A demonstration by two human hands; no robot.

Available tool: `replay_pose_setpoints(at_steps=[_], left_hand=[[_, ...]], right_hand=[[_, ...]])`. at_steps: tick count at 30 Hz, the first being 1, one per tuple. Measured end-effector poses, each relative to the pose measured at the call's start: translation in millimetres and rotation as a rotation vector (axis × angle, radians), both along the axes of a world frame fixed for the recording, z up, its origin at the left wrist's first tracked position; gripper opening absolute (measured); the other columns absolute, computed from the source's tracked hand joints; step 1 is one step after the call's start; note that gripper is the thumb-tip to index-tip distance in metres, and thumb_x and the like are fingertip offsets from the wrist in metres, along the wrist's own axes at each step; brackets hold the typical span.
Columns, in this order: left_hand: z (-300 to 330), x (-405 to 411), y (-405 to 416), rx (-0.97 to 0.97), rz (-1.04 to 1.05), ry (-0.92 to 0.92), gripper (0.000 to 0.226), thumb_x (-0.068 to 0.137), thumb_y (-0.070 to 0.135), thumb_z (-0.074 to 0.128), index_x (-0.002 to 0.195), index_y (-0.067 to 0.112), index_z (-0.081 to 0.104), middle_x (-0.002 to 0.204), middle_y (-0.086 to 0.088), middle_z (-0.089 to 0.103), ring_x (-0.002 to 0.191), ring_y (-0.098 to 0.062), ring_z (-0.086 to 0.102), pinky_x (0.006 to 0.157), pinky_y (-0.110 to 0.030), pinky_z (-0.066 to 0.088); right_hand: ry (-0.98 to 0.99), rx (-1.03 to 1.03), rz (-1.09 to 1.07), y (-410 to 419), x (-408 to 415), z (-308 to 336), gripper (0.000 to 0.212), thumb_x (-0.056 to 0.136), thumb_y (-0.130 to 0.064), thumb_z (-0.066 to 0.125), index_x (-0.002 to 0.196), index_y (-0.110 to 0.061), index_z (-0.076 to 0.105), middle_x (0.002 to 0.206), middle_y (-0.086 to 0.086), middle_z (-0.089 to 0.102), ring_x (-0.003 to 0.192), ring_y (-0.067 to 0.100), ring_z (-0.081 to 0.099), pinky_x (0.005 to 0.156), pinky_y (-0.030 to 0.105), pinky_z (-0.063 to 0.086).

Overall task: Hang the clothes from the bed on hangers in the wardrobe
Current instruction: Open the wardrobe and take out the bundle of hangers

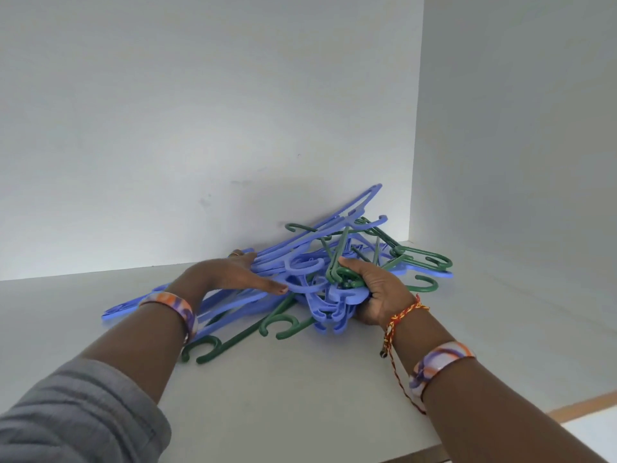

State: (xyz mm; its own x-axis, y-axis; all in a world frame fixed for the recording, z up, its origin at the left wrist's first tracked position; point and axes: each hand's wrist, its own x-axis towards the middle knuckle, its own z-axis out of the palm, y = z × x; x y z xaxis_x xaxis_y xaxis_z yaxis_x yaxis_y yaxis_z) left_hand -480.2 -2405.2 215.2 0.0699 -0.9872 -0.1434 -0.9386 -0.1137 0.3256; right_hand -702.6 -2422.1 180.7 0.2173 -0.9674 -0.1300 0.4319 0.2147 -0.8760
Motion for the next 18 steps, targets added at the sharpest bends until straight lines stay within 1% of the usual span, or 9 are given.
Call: replay_pose_setpoints(at_steps=[2,5,7,9,11,12,15,17,18], left_hand=[[2.3,7.9,6.0,0.013,0.013,-0.007,0.137,0.037,0.08,0.061,0.15,0.024,0.009,0.156,0.001,0.003,0.144,-0.021,0.011,0.115,-0.04,0.017],[-5.2,16.9,11.2,-0.083,0.055,-0.035,0.122,0.041,0.071,0.066,0.144,0.021,0.026,0.148,-0.005,0.024,0.132,-0.023,0.031,0.107,-0.036,0.03],[-7.2,23.3,14.4,-0.165,0.066,-0.092,0.124,0.028,0.079,0.062,0.133,0.018,0.038,0.134,-0.006,0.038,0.113,-0.021,0.042,0.094,-0.032,0.038],[-3.3,30.5,17.6,-0.147,0.065,-0.128,0.13,0.021,0.088,0.057,0.129,0.018,0.041,0.128,-0.005,0.041,0.111,-0.021,0.043,0.095,-0.032,0.038],[7.2,34.6,22.1,-0.062,0.091,-0.133,0.117,0.043,0.089,0.058,0.135,0.02,0.038,0.14,-0.006,0.033,0.125,-0.024,0.038,0.104,-0.037,0.034],[13.3,35.8,22.9,-0.017,0.107,-0.108,0.105,0.055,0.085,0.056,0.137,0.021,0.037,0.145,-0.005,0.029,0.13,-0.024,0.034,0.105,-0.04,0.033],[23.8,32.2,19.3,-0.003,0.125,-0.057,0.084,0.07,0.077,0.041,0.131,0.019,0.044,0.143,-0.002,0.035,0.123,-0.022,0.04,0.095,-0.037,0.038],[19.1,28.7,14.6,-0.081,0.135,-0.057,0.105,0.057,0.093,0.027,0.123,0.014,0.048,0.134,-0.004,0.046,0.114,-0.021,0.046,0.091,-0.032,0.035],[12.8,28.9,10.3,-0.093,0.136,-0.025,0.119,0.046,0.1,0.023,0.125,0.014,0.045,0.134,-0.005,0.046,0.116,-0.022,0.046,0.093,-0.032,0.034]], right_hand=[[0.093,-0.022,0.02,2.0,2.4,1.7,0.017,0.083,-0.016,0.068,0.09,0.0,0.066,0.096,0.021,0.065,0.078,0.033,0.059,0.096,0.048,0.046],[0.22,-0.053,0.039,3.1,8.9,2.9,0.037,0.078,-0.021,0.074,0.106,0.001,0.067,0.108,0.022,0.066,0.081,0.031,0.061,0.085,0.041,0.051],[0.24,-0.062,0.06,4.2,14.6,3.2,0.038,0.077,-0.021,0.075,0.109,-0.001,0.066,0.105,0.021,0.066,0.075,0.029,0.061,0.067,0.034,0.055],[0.2,-0.057,0.06,3.5,19.3,1.1,0.03,0.078,-0.017,0.074,0.102,0.0,0.067,0.096,0.019,0.067,0.063,0.026,0.062,0.05,0.026,0.053],[0.126,-0.04,0.013,1.8,22.9,-2.4,0.013,0.079,-0.011,0.072,0.084,0.0,0.067,0.073,0.014,0.068,0.046,0.021,0.061,0.04,0.021,0.049],[0.087,-0.032,-0.008,0.7,23.8,-3.7,0.011,0.08,-0.009,0.071,0.075,-0.001,0.065,0.06,0.01,0.066,0.038,0.019,0.059,0.036,0.019,0.046],[0.032,-0.037,-0.039,-5.0,22.9,-4.5,0.016,0.082,-0.007,0.068,0.067,-0.004,0.062,0.044,0.004,0.061,0.03,0.016,0.055,0.032,0.016,0.042],[0.036,-0.06,-0.025,-5.0,21.8,-2.4,0.015,0.081,-0.006,0.068,0.069,-0.003,0.062,0.044,0.005,0.061,0.031,0.015,0.055,0.033,0.016,0.042],[0.041,-0.071,-0.012,-4.0,21.5,-1.1,0.014,0.081,-0.005,0.068,0.069,-0.001,0.062,0.045,0.006,0.062,0.032,0.015,0.056,0.033,0.017,0.043]])
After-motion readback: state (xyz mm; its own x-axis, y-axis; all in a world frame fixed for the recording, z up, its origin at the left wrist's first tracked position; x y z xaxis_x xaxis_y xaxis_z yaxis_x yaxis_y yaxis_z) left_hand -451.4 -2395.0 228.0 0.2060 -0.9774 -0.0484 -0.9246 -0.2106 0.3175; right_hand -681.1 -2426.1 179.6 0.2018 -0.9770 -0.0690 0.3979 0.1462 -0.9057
